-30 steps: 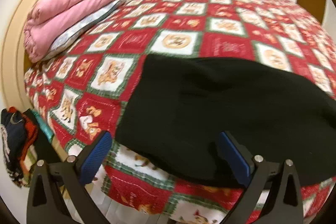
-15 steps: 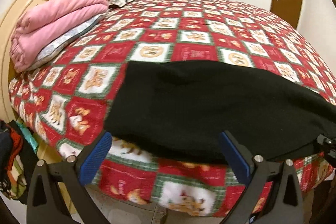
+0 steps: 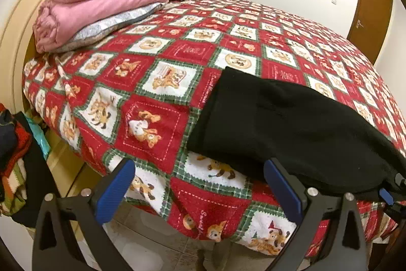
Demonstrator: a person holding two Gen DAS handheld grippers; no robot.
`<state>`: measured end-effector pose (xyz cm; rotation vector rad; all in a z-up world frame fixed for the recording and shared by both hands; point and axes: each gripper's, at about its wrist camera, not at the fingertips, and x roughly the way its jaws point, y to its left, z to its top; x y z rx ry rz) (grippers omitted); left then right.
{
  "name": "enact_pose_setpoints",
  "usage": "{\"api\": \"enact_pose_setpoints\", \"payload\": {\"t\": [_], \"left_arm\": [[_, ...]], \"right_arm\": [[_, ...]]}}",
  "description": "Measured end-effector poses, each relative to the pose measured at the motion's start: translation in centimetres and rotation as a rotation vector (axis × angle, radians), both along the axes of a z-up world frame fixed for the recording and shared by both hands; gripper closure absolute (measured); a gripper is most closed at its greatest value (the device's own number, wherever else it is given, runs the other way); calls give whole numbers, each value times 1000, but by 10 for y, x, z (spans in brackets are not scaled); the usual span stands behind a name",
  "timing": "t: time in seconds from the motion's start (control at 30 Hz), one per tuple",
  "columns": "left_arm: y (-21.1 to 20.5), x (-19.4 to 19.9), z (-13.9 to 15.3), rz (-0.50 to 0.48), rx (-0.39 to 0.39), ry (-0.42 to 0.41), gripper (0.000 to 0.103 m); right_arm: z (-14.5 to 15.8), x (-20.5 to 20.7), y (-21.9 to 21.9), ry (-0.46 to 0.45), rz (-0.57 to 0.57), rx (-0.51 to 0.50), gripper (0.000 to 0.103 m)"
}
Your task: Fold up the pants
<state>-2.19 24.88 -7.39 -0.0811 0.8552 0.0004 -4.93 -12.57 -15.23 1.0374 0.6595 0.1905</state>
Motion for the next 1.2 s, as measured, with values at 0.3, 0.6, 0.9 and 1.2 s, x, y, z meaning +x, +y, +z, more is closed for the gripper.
{"api": "enact_pose_setpoints", "payload": {"t": [0.3, 0.6, 0.9, 1.2], "left_arm": [[2, -2, -2, -16, -20, 8, 0], [9, -2, 5, -4, -28, -14, 0], [-2, 2, 11, -30, 33, -29, 0], [-40, 38, 19, -68, 70, -43, 0]], "right_arm": [[0, 7, -2, 44, -54, -16, 99], [-18, -4, 15, 78, -25, -13, 98], [-4, -23, 16, 125, 53, -22, 57], [72, 21, 50, -121, 186, -428, 57]]}}
